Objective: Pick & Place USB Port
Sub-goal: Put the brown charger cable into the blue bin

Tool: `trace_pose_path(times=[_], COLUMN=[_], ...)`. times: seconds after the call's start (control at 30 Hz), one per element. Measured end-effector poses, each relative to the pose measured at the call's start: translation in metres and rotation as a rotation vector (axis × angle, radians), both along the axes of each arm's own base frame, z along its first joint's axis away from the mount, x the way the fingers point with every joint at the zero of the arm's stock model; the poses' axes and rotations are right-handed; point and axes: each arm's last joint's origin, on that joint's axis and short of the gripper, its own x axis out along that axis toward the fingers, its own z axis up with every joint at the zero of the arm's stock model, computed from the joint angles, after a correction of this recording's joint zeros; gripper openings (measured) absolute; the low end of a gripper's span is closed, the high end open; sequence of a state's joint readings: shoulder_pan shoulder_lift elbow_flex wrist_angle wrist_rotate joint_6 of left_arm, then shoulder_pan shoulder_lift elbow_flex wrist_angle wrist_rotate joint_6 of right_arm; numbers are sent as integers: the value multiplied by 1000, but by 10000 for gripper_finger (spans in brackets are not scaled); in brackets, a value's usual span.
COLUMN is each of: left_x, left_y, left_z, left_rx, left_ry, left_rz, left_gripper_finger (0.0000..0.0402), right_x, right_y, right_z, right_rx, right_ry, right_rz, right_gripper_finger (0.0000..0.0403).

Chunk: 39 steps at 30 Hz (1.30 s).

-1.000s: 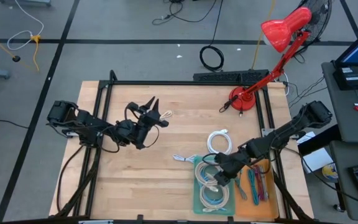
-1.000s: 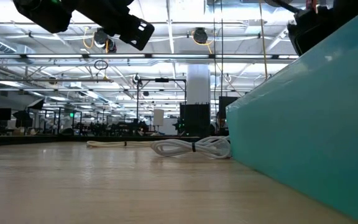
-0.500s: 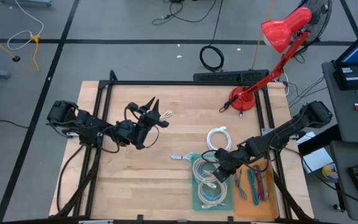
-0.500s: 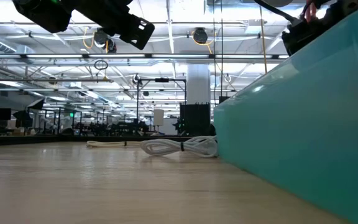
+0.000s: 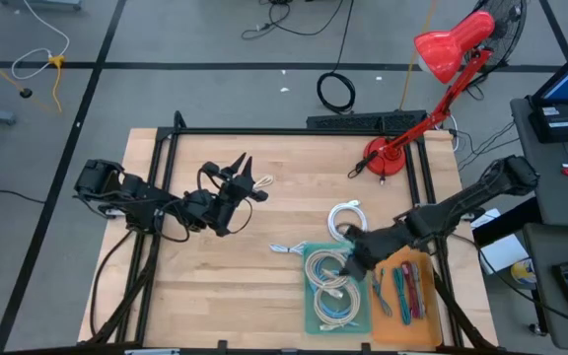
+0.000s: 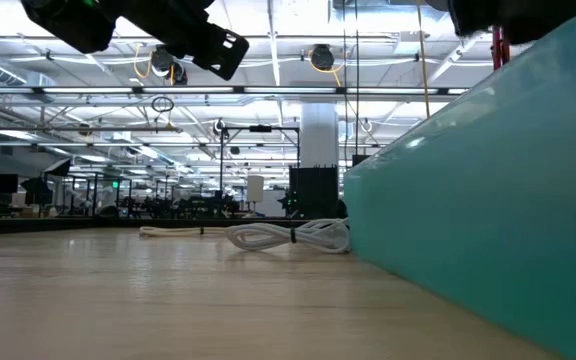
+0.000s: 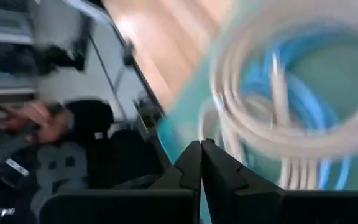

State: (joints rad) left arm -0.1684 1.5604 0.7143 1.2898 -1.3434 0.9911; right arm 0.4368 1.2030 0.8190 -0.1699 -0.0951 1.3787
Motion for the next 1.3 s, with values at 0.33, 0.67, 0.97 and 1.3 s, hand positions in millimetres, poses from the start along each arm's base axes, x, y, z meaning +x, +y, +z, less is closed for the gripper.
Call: trace_pose_path(times=[0.33,0.67,0.97,1.3], left_x=[0,1,0,0], left_y=[4,7,7,7], left_z=[0,-1,-1,-1], left_rx=[2,0,-5,-9], left_ry=[-3,4,4,-8], left_rz=[5,24,34,33], left_gripper_finger=[85,85,85,85], right_x=[2,29,37,31], right_y=[-55,-84,-70,-65], right_z=[7,-59,-85,-71], right_rx=[-394,-451,-380,-445], right_ry=[-55,297,379,329], right_rz=[-170,-43,62,13], right_gripper_finger=[0,0,0,0])
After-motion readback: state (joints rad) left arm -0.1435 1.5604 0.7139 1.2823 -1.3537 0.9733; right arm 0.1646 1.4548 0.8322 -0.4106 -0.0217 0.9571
